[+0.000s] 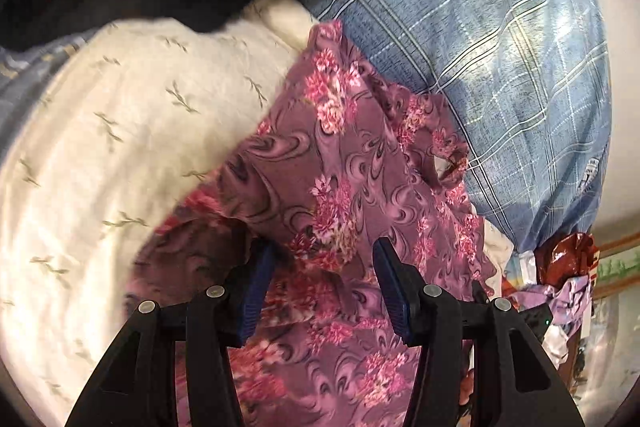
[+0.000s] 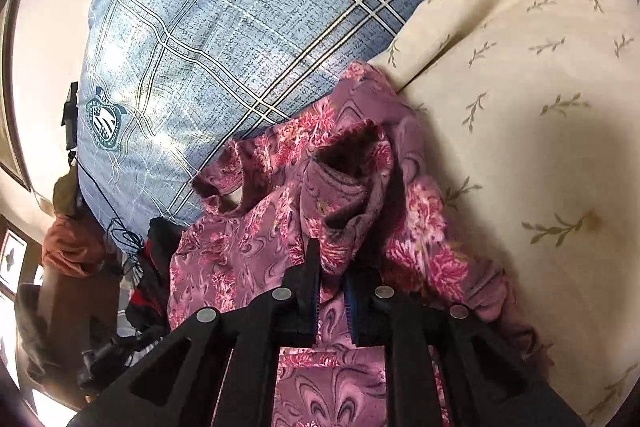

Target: Fold small clothes

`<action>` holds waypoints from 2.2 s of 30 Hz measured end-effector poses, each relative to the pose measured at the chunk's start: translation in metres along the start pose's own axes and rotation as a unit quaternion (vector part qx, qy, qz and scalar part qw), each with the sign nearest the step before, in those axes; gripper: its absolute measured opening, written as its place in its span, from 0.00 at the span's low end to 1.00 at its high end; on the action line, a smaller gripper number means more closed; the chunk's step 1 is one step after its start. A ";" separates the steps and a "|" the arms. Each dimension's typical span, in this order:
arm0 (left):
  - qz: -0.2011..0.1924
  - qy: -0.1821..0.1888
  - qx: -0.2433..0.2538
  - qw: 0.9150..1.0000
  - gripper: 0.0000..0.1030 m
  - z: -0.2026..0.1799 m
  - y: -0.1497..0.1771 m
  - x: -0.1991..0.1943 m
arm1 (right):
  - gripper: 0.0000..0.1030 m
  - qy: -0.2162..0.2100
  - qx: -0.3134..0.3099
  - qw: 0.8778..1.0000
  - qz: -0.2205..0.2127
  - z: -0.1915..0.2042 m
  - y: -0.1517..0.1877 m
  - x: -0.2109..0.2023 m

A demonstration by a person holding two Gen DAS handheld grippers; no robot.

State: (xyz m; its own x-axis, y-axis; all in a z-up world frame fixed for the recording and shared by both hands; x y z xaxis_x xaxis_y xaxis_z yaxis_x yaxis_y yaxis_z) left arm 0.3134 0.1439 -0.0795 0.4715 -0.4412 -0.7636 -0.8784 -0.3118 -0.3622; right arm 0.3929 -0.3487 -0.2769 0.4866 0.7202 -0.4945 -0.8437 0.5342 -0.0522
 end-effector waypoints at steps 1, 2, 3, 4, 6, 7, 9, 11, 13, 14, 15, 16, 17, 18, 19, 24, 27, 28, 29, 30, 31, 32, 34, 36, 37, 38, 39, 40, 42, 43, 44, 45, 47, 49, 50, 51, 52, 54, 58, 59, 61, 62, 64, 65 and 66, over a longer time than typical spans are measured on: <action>-0.002 0.000 -0.005 1.000 0.49 0.002 -0.002 0.003 | 0.13 0.001 0.004 1.000 0.000 -0.001 -0.001 0.000; -0.007 -0.003 -0.016 1.000 0.47 0.005 -0.009 0.008 | 0.13 -0.001 0.008 1.000 0.000 -0.002 0.000 0.002; -0.012 -0.007 -0.020 1.000 0.40 0.008 -0.015 0.011 | 0.13 -0.002 0.012 1.000 0.001 -0.001 -0.002 0.003; -0.019 -0.019 -0.019 0.999 0.29 0.009 -0.021 0.013 | 0.12 -0.003 0.013 1.000 0.000 0.001 -0.004 0.004; -0.029 -0.030 -0.013 0.999 0.06 0.005 -0.031 0.012 | 0.07 -0.006 0.000 1.000 0.000 0.011 -0.012 0.003; -0.042 -0.029 -0.012 0.999 0.06 0.001 -0.033 0.006 | 0.07 -0.022 -0.008 1.000 -0.007 0.019 -0.015 -0.004; -0.073 -0.033 0.007 0.997 0.06 -0.012 -0.033 -0.013 | 0.06 -0.070 -0.023 0.997 -0.033 0.039 -0.023 -0.028; -0.075 -0.029 0.013 0.997 0.07 -0.020 -0.024 -0.022 | 0.06 -0.091 -0.031 0.994 -0.049 0.048 -0.029 -0.045; -0.064 -0.035 0.005 0.997 0.07 -0.020 -0.008 -0.018 | 0.06 -0.080 -0.027 0.996 -0.042 0.040 -0.028 -0.046; -0.058 -0.041 -0.004 0.997 0.07 -0.015 0.000 -0.012 | 0.06 -0.066 -0.028 0.997 -0.037 0.034 -0.026 -0.043; -0.047 -0.046 -0.014 0.998 0.07 -0.008 0.005 -0.002 | 0.06 -0.041 -0.028 0.998 -0.028 0.021 -0.020 -0.037; -0.035 -0.046 -0.027 0.998 0.07 -0.001 0.010 0.007 | 0.06 -0.016 -0.023 0.999 -0.016 0.007 -0.014 -0.028; -0.021 -0.041 -0.044 0.998 0.07 0.008 0.015 0.017 | 0.07 0.003 -0.017 1.000 -0.009 -0.003 -0.010 -0.023; -0.021 -0.026 -0.053 0.998 0.08 0.013 0.016 0.020 | 0.07 0.024 -0.004 1.000 -0.001 -0.020 -0.004 -0.016; -0.025 -0.012 -0.059 0.998 0.08 0.015 0.015 0.018 | 0.05 0.020 0.003 1.000 0.003 -0.026 -0.002 -0.015; -0.044 -0.009 -0.010 0.999 0.22 0.005 -0.001 0.001 | 0.30 -0.007 0.001 1.000 0.004 -0.018 -0.005 -0.034; -0.047 -0.002 -0.012 0.999 0.26 0.002 -0.005 0.006 | 0.43 -0.015 0.012 1.000 -0.009 -0.016 -0.019 -0.033; -0.045 -0.005 -0.014 0.999 0.26 0.001 -0.004 0.007 | 0.43 -0.016 0.018 1.000 -0.005 -0.016 -0.024 -0.026; -0.041 -0.009 -0.018 0.999 0.26 0.001 -0.008 0.014 | 0.43 -0.013 0.019 1.000 -0.003 -0.015 -0.027 -0.021; -0.042 -0.011 -0.023 0.999 0.25 0.003 -0.011 0.014 | 0.31 -0.005 0.017 1.000 0.000 -0.014 -0.030 -0.013; -0.044 -0.013 -0.026 0.999 0.24 0.007 -0.013 0.010 | 0.13 0.000 0.007 1.000 0.005 -0.013 -0.033 -0.010; -0.053 -0.022 -0.029 0.998 0.22 0.010 -0.016 0.006 | 0.06 0.004 -0.018 1.000 -0.001 -0.004 -0.036 -0.009; -0.069 -0.032 -0.041 0.996 0.22 0.020 -0.017 -0.002 | 0.05 -0.018 -0.042 0.998 -0.037 0.009 -0.040 -0.023; -0.063 -0.021 -0.060 0.996 0.22 0.030 -0.013 0.003 | 0.06 -0.012 -0.051 0.997 -0.055 0.011 -0.044 -0.026; -0.059 -0.018 -0.064 0.996 0.22 0.034 -0.010 0.004 | 0.06 0.017 -0.054 0.998 -0.037 0.005 -0.043 -0.016; -0.058 -0.013 -0.063 0.996 0.22 0.035 -0.009 0.007 | 0.08 0.077 -0.064 0.995 -0.011 -0.006 -0.038 0.000; -0.061 -0.009 -0.058 0.996 0.22 0.036 -0.008 0.007 | 0.08 0.099 -0.069 0.993 0.007 -0.012 -0.034 0.007; -0.063 -0.005 -0.052 0.997 0.22 0.035 -0.007 0.006 | 0.09 0.096 -0.077 0.992 -0.009 -0.010 -0.033 0.000; -0.065 0.001 -0.046 0.997 0.22 0.036 -0.008 0.005 | 0.16 0.135 -0.080 0.986 -0.053 0.002 -0.036 -0.020; -0.066 0.004 -0.043 0.997 0.22 0.035 -0.008 0.006 | 0.16 0.136 -0.084 0.984 -0.075 0.009 -0.037 -0.029; -0.067 0.007 -0.042 0.997 0.22 0.038 -0.008 0.004 | 0.16 0.122 -0.096 0.983 -0.098 0.022 -0.037 -0.039; -0.073 0.011 -0.039 0.997 0.22 0.038 -0.008 0.004 | 0.16 0.108 -0.114 0.982 -0.106 0.042 -0.035 -0.044; -0.075 0.014 -0.038 0.996 0.23 0.045 -0.004 0.000 | 0.22 0.064 -0.146 0.986 -0.055 0.083 -0.025 -0.026; -0.074 0.021 -0.048 0.996 0.23 0.051 -0.002 -0.006 | 0.32 0.008 -0.170 0.984 0.042 0.129 -0.004 0.017; -0.077 0.026 -0.051 0.995 0.23 0.053 -0.001 -0.010 | 0.33 -0.008 -0.176 0.982 0.068 0.142 0.004 0.032; -0.081 0.024 -0.049 0.995 0.23 0.055 0.000 -0.012 | 0.33 -0.031 -0.186 0.976 0.108 0.163 0.018 0.060; -0.083 0.019 -0.046 0.995 0.23 0.056 0.001 -0.014 | 0.33 -0.042 -0.193 0.971 0.133 0.176 0.028 0.081; -0.085 0.013 -0.042 0.995 0.23 0.057 0.002 -0.014 | 0.33 -0.045 -0.211 0.960 0.176 0.203 0.049 0.136; -0.086 0.010 -0.032 0.996 0.23 0.054 0.003 -0.015 | 0.33 -0.035 -0.224 0.950 0.213 0.226 0.071 0.216; -0.086 0.012 -0.032 0.996 0.23 0.053 0.003 -0.016 | 0.33 -0.031 -0.222 0.950 0.217 0.228 0.072 0.230; -0.085 0.016 -0.034 0.996 0.23 0.053 0.002 -0.016 | 0.33 -0.031 -0.225 0.945 0.237 0.226 0.080 0.245; -0.085 0.018 -0.036 0.996 0.23 0.054 0.002 -0.016 | 0.35 -0.030 -0.232 0.941 0.243 0.228 0.083 0.252; -0.085 0.018 -0.035 0.996 0.23 0.054 0.002 -0.016 | 0.41 -0.027 -0.240 0.931 0.274 0.227 0.091 0.266; -0.085 0.018 -0.035 0.996 0.23 0.054 0.002 -0.016 | 0.40 -0.013 -0.250 0.925 0.286 0.224 0.097 0.272; -0.085 0.017 -0.034 0.996 0.23 0.054 0.002 -0.016 | 0.33 -0.003 -0.267 0.919 0.289 0.224 0.102 0.276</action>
State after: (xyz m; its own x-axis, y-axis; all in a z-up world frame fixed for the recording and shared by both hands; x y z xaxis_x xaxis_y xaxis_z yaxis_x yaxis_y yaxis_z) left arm 0.2999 0.1959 -0.0967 0.6169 -0.4042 -0.6753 -0.7785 -0.4398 -0.4479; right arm 0.4918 0.0039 -0.2242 -0.0784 0.8189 -0.5685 -0.9518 -0.2312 -0.2017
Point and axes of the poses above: each gripper's, at about its wrist camera, not at the fingertips, and x roughly the way its jaws point, z to its left, y to its underside, the point moved 4 cm from there along x, roughly the way its jaws point, and after that the axes turned 13 degrees about x, right-handed, at the moved point
